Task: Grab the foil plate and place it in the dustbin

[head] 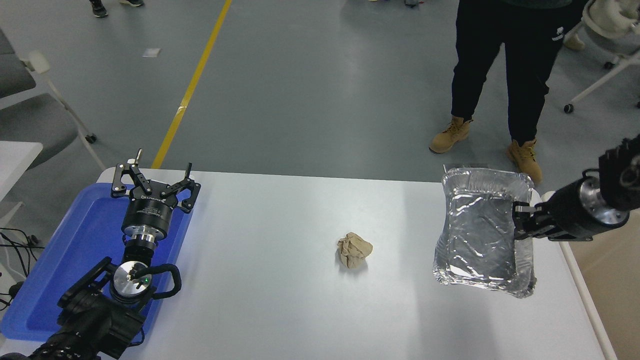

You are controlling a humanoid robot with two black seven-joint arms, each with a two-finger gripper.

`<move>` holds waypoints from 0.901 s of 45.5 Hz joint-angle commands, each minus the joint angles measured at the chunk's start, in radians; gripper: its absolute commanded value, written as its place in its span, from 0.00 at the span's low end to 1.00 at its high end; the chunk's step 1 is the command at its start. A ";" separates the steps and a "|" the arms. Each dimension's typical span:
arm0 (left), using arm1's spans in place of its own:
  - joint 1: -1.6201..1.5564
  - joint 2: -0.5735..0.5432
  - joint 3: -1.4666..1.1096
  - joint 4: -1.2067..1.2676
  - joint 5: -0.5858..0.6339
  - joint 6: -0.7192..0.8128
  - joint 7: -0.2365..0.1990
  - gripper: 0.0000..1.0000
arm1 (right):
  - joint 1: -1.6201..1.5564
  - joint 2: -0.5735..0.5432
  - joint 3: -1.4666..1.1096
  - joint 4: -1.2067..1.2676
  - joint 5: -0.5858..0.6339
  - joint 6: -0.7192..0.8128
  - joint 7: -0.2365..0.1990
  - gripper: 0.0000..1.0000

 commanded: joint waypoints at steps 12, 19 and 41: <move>0.000 0.002 0.000 0.000 0.000 0.000 0.000 1.00 | 0.293 -0.032 -0.064 0.018 -0.013 0.233 -0.010 0.00; 0.000 0.002 0.000 0.000 0.000 0.000 0.000 1.00 | 0.318 -0.047 -0.067 0.029 -0.032 0.244 -0.010 0.00; 0.000 0.002 0.000 0.000 -0.002 0.001 -0.002 1.00 | 0.283 -0.137 -0.065 -0.005 -0.180 0.249 -0.010 0.00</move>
